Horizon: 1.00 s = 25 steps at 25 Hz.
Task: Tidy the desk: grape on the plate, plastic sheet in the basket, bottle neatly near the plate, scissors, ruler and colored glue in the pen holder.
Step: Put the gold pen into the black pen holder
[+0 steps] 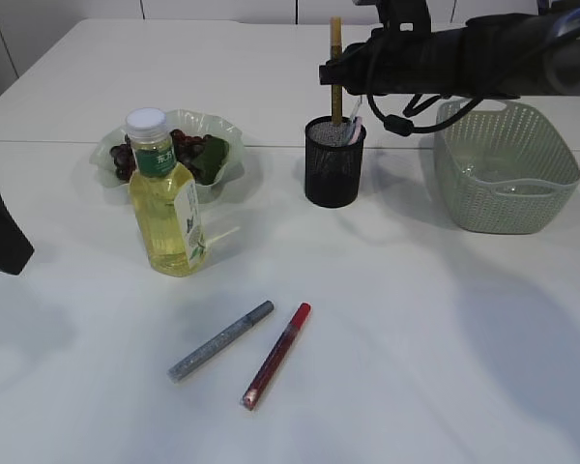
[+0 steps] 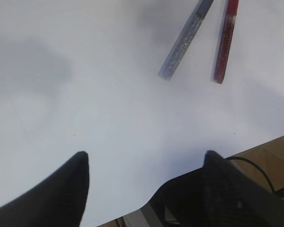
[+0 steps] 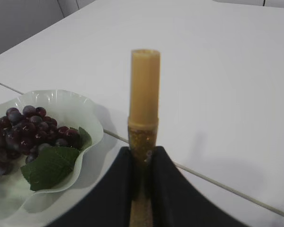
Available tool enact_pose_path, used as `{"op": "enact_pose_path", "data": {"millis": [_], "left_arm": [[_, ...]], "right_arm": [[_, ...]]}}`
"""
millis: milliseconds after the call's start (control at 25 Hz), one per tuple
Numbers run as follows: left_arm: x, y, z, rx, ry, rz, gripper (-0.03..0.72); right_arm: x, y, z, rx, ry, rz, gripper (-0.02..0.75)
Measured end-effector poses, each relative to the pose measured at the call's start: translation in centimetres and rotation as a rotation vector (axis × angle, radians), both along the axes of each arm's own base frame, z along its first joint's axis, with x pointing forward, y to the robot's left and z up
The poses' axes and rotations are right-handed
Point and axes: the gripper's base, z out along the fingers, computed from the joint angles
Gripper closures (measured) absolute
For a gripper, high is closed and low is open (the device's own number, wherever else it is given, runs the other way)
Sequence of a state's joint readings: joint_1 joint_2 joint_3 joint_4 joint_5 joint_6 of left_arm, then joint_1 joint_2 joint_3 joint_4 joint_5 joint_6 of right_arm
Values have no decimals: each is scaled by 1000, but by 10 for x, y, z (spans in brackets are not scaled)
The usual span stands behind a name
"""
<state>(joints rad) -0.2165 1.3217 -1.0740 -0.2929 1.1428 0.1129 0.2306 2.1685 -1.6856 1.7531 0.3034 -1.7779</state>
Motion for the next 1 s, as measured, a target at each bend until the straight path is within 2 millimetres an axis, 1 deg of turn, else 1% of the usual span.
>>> {"op": "enact_pose_path", "data": {"millis": [160,240,320,480,520,640,720,760,880,960,1000], "left_arm": [[0,0,0,0,0,0,147],[0,0,0,0,0,0,147],[0,0,0,0,0,0,147],[0,0,0,0,0,0,147],[0,0,0,0,0,0,147],[0,0,0,0,0,0,147],[0,0,0,0,0,0,147],[0,0,0,0,0,0,147],[0,0,0,0,2,-1,147],[0,0,0,0,2,-1,147],[0,0,0,0,2,-1,147]], "right_arm": [[2,3,-10,-13,-8,35,631],[2,4,-13,-21,-10,46,603],[2,4,-13,-25,-16,53,553],[1,5,-13,-30,-23,66,381],[1,5,-13,-30,-23,66,349],[1,5,-11,-23,-22,63,311],[-1,4,-1,3,-27,53,307],[-3,3,8,26,-30,41,304],[-13,0,46,86,-48,10,300],[-26,-2,77,97,-72,13,300],[-32,-3,89,99,-72,19,300]]}}
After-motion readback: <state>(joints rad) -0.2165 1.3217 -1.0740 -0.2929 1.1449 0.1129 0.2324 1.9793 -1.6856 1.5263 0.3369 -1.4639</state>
